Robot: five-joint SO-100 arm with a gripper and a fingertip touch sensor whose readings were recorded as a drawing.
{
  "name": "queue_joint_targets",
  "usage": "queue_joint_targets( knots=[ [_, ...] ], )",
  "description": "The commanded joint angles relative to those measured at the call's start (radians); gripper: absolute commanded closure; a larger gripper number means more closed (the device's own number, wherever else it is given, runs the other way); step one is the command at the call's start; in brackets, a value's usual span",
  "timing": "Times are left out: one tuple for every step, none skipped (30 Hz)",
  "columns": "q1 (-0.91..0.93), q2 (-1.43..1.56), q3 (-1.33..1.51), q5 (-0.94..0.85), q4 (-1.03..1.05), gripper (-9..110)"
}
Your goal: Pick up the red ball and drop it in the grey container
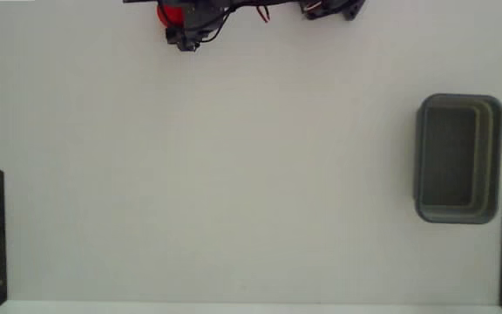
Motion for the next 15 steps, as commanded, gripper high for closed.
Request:
queue_joint_targets(
  knots=[
    [0.024,0.015,-0.003,0.005,-0.011,16],
    [0.024,0.015,-0.003,0.005,-0.011,16],
    [0.024,0.015,-0.003,0.005,-0.011,16],
    [0.024,0.015,-0.003,0.005,-0.011,16],
    [0.024,0.015,-0.003,0.005,-0.011,16],
    [0.024,0.015,-0.003,0.005,-0.011,17],
    [0.024,0.015,-0.003,0.005,-0.011,17],
    [0.024,0.015,-0.003,0.005,-0.011,17],
    [0.024,0.015,-0.003,0.005,-0.011,18],
    [0.024,0.015,-0.003,0.005,-0.011,18],
    [0.024,0.015,-0.003,0.005,-0.011,18],
    [0.024,0.015,-0.003,0.005,-0.011,18],
    [0.024,0.015,-0.003,0.005,-0.011,18],
    [0.024,0.015,-0.003,0.005,-0.011,19],
    [0.024,0.015,-0.003,0.005,-0.011,19]
  ],
)
